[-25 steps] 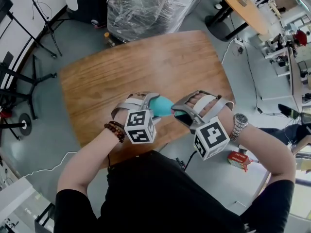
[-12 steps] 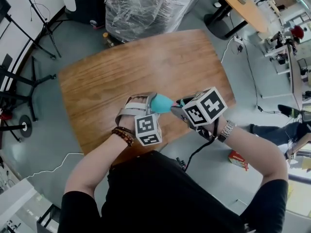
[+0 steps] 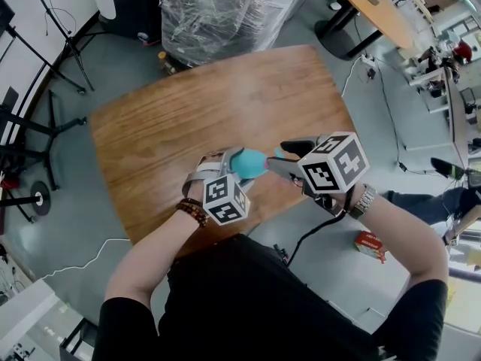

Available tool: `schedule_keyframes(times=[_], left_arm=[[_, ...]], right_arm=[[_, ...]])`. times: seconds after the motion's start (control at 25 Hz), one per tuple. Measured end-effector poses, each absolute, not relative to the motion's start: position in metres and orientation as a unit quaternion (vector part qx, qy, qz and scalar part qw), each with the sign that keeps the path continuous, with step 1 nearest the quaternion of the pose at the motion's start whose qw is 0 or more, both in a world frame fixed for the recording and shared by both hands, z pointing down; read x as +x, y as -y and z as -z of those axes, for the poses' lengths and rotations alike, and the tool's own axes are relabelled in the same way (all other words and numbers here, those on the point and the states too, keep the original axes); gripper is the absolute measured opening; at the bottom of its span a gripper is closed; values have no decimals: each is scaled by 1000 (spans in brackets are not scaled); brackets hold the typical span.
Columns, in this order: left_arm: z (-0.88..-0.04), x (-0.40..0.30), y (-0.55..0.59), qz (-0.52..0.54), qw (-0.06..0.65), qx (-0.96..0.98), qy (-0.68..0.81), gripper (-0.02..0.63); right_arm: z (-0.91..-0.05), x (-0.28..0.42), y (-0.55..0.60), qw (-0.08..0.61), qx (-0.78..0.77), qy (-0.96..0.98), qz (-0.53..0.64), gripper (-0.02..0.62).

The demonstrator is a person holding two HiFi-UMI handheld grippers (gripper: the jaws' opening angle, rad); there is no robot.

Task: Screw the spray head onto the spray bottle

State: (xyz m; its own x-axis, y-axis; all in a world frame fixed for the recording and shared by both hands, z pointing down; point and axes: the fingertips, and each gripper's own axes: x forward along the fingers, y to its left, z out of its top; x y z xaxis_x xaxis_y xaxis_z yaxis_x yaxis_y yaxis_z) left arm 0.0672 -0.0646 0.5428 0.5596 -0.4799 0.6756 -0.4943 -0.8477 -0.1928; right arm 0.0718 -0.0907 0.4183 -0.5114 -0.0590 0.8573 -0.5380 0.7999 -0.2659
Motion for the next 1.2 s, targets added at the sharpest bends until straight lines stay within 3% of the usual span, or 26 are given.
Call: schedule_keyframes(times=[0.52,1.2], left_arm=[[-558,41,119,-240,126,893,360,400],[-611,16,163,-233,149,865,419,400]], right_arm=[[-358,69,119,345,234,900,-126,201],[-443,89,91,338,308,889,-26,103]])
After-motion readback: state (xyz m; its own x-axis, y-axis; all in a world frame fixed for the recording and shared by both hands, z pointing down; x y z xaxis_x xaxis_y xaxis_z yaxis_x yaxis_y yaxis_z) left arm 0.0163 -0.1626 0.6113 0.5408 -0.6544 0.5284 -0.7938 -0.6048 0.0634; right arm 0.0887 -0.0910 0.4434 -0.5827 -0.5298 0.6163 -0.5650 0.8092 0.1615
